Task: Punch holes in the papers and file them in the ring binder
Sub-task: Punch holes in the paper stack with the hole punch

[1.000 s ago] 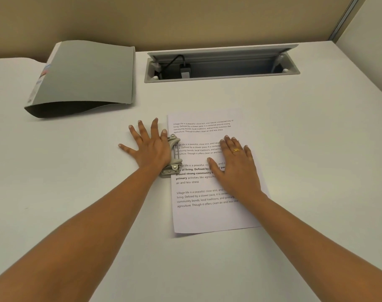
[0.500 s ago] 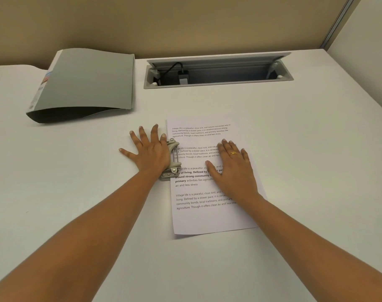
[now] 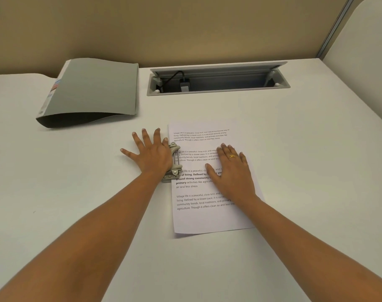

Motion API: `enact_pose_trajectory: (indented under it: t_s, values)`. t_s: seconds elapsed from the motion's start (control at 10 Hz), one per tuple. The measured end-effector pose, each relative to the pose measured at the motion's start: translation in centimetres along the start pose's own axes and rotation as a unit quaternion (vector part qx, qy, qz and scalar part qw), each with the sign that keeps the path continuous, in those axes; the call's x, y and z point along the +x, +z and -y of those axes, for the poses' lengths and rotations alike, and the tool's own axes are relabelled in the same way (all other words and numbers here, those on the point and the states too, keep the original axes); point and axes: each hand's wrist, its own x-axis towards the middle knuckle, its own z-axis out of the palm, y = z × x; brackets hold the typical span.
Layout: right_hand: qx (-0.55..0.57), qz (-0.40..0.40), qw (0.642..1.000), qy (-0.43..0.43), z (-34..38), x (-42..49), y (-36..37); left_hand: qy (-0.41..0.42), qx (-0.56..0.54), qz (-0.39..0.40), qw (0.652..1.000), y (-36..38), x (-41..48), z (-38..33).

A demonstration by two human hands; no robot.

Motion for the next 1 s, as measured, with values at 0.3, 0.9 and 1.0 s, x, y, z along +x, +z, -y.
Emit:
enact_pose_trajectory:
  t_s: [0.3, 0.9, 1.0]
  values:
    - [0.004, 0.006, 1.0, -0.001, 0.0, -0.1, -0.2, -0.001, 0.018, -0.011, 1.0, -0.5, 0.0, -0.4]
    - [0.007, 0.002, 1.0, -0.001, 0.0, 0.0, -0.1, 0.05, -0.014, -0.037, 0.998, -1.7, -0.2, -1.7]
    - [0.008, 0.002, 1.0, 0.001, 0.0, 0.0, -0.1, 0.048, -0.029, -0.029, 0.998, -2.0, -0.4, -1.8]
